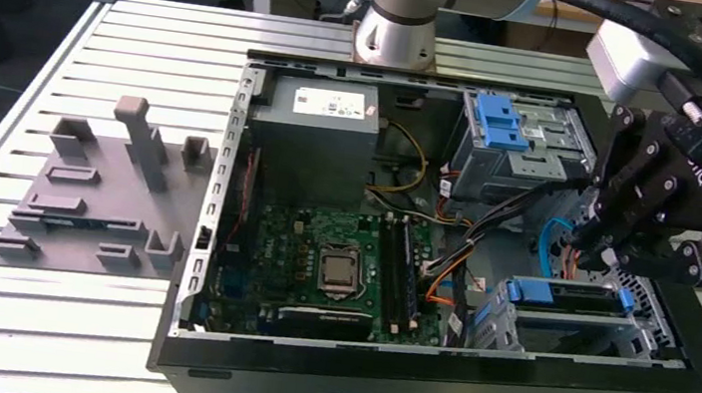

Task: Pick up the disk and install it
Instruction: 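Insert the disk into the insertion slot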

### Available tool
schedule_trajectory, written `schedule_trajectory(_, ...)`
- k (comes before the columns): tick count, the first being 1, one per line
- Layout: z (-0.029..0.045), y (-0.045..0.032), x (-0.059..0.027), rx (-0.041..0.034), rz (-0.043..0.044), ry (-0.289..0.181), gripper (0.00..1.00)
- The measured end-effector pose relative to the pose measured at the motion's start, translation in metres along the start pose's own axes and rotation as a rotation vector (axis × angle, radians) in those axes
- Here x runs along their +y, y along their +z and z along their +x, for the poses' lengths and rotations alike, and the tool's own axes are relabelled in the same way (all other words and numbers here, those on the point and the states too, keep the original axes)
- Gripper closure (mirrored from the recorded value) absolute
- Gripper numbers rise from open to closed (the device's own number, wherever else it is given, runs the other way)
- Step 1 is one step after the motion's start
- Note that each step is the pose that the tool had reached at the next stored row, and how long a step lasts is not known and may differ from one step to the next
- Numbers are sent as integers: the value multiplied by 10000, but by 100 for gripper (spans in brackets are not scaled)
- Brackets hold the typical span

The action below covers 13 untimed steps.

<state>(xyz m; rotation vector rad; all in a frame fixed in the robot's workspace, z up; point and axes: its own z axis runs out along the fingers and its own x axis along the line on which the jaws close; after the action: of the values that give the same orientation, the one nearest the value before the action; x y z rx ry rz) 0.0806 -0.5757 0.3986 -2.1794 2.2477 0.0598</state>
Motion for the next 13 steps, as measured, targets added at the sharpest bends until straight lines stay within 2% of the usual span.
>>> schedule_trajectory(1,0,12,0,5,0,0,81)
schedule_trajectory(2,1,25,0,10,0,0,81)
schedule_trajectory(3,2,38,-1,12,0,1,87)
schedule_trajectory(5,2,64,-1,14,0,1,89)
schedule_trajectory(13,5,145,-3,17,0,0,89)
